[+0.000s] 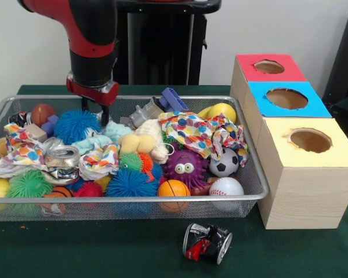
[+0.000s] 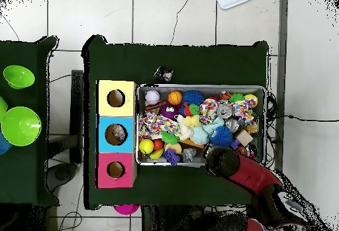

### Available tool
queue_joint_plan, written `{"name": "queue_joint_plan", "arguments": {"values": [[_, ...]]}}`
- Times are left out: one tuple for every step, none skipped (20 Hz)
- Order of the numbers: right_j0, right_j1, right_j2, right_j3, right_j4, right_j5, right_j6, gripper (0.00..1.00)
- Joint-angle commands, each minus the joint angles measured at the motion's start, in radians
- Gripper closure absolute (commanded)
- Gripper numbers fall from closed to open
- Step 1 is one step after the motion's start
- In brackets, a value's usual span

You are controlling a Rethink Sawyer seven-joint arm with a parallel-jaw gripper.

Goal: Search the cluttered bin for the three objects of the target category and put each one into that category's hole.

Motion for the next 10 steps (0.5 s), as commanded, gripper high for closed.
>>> {"name": "queue_joint_plan", "arguments": {"values": [[-0.01, 0.094, 0.104, 0.012, -0.038, 0.075, 0.052, 1.0], [-0.008, 0.086, 0.103, 0.016, -0.036, 0.083, 0.052, 1.0], [-0.006, 0.078, 0.102, 0.02, -0.034, 0.092, 0.053, 1.0], [-0.005, 0.064, 0.102, 0.027, -0.03, 0.107, 0.054, 1.0], [-0.004, 0.05, 0.102, 0.035, -0.028, 0.119, 0.054, 1.0], [-0.003, 0.036, 0.105, 0.041, -0.026, 0.134, 0.051, 1.0], [-0.005, 0.019, 0.11, 0.051, -0.023, 0.151, 0.049, 1.0], [-0.003, 0.001, 0.111, 0.061, -0.019, 0.17, 0.05, 1.0], [-0.006, -0.015, 0.118, 0.073, -0.014, 0.187, 0.048, 1.0], [-0.01, -0.021, 0.126, 0.073, -0.012, 0.204, 0.043, 1.0]]}}
